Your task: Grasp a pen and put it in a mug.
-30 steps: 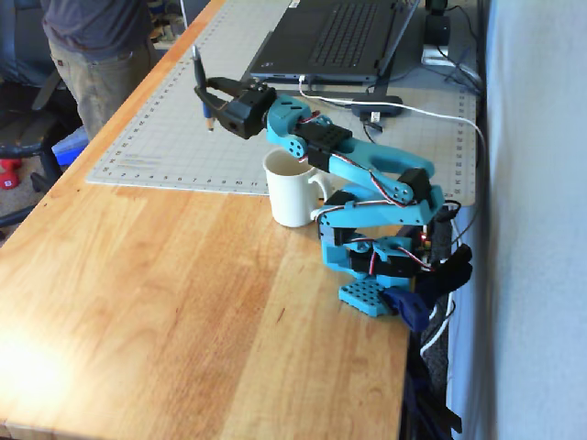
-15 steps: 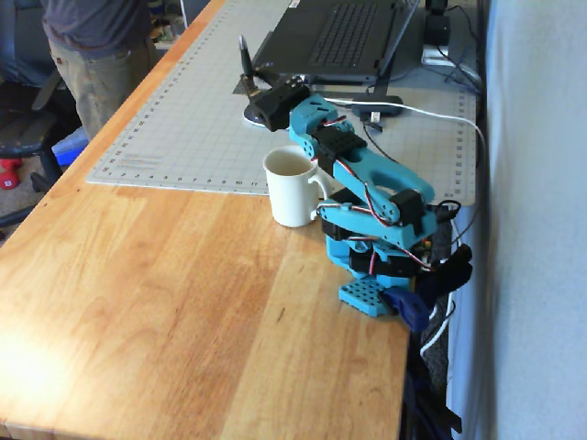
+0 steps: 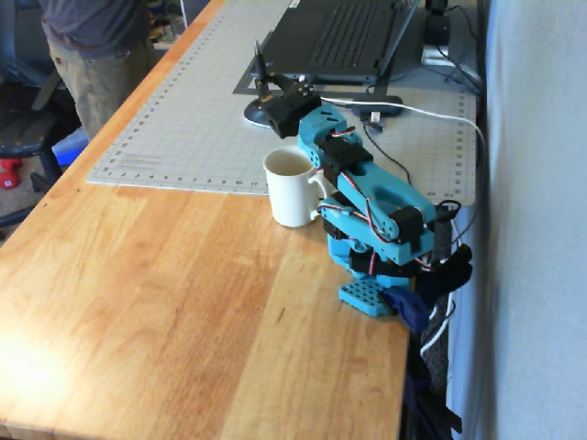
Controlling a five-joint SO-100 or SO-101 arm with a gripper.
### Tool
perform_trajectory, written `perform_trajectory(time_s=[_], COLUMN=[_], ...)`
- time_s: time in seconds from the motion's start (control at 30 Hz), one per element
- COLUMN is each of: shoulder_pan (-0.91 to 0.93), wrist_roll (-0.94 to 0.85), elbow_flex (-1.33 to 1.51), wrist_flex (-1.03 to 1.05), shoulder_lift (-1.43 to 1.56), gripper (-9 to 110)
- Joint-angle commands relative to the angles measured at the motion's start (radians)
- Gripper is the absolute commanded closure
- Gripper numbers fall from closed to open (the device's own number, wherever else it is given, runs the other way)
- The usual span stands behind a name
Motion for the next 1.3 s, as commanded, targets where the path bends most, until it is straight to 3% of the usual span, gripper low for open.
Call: perform_trajectory(time_s=[0.0, 0.5, 1.1, 1.27], shoulder_pan=[-0.006, -0.063, -0.066, -0.066], wrist_roll=[-0.008, -0.008, -0.009, -0.009], elbow_flex=[-0.015, -0.06, -0.055, -0.058], wrist_flex=[0.037, 0.532, 0.675, 0.675], shoulder_lift=[0.023, 0.284, 0.364, 0.364], gripper=[100, 100, 100, 91])
